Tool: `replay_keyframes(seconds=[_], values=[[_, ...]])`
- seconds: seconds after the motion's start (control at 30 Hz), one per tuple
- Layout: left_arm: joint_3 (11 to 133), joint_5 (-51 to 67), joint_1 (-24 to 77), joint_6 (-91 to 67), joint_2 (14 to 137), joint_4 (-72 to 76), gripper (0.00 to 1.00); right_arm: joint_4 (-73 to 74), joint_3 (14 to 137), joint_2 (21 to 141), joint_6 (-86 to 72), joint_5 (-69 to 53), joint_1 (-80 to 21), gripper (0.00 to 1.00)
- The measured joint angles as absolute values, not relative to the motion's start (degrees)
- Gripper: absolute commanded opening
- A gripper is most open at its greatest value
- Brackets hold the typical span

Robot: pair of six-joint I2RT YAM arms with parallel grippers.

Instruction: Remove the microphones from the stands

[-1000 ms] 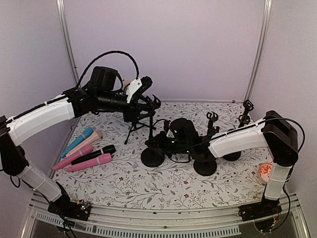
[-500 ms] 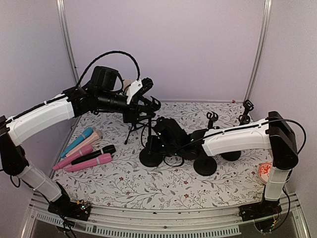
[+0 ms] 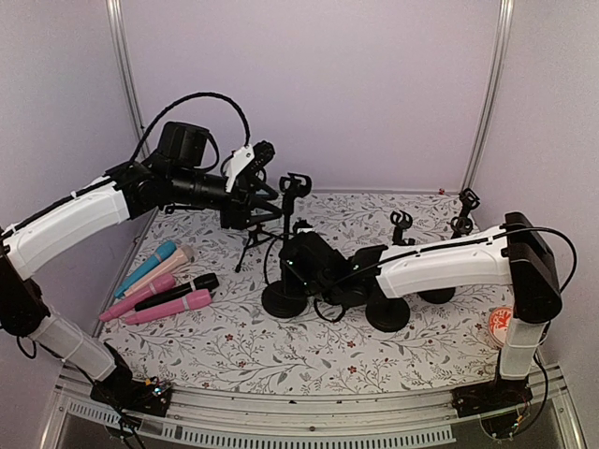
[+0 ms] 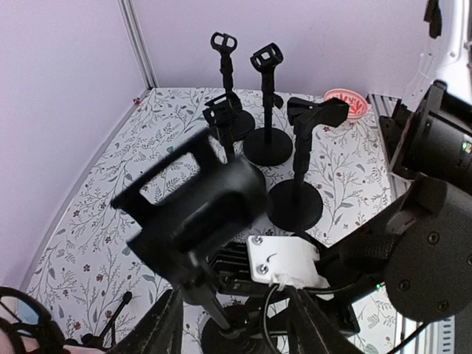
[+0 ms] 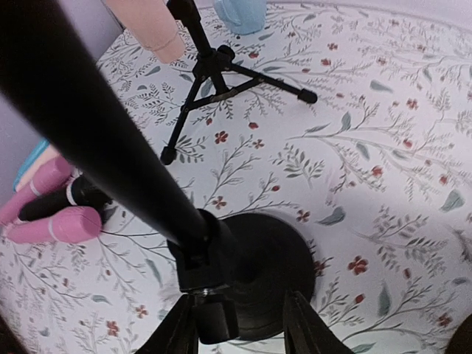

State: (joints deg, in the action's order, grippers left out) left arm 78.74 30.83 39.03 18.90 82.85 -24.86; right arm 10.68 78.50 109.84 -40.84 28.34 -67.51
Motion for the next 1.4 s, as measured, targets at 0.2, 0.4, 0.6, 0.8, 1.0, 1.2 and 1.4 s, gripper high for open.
replay_keyframes(seconds=[0.2, 0.4, 0.6, 0.8, 1.0, 1.2, 1.4], values=[[77.6, 33.3, 35.6, 18.9, 80.2, -25.7, 0.53, 10.7, 75.6, 105.1, -37.3, 31.4, -67.3, 0.67], [77.3, 35.9, 34.5, 19.4, 79.5, -28.1, 0.53, 1.1, 66.4, 96.8, -31.9, 25.5, -67.3, 0.69], [77.6, 38.7, 33.1, 21.5, 79.3, -32.7, 0.53, -9.6, 55.6, 88.0, -31.8, 9.8, -65.3, 0.64], [79.5, 43.0, 30.7, 24.1, 79.3, -39.9, 0.53, -17.6, 48.8, 83.5, -36.3, -6.0, -56.8, 0.58], [79.8, 46.6, 26.7, 27.5, 78.8, -47.9, 0.53, -15.2, 54.7, 87.2, -33.8, -11.2, -54.7, 0.56], [79.8, 49.2, 21.6, 30.7, 76.5, -53.5, 0.53, -11.6, 59.3, 94.0, -30.5, -11.5, -54.7, 0.56], [79.8, 50.9, 19.7, 33.7, 74.7, -57.7, 0.53, -7.2, 61.4, 99.2, -28.1, -10.8, -54.7, 0.53]])
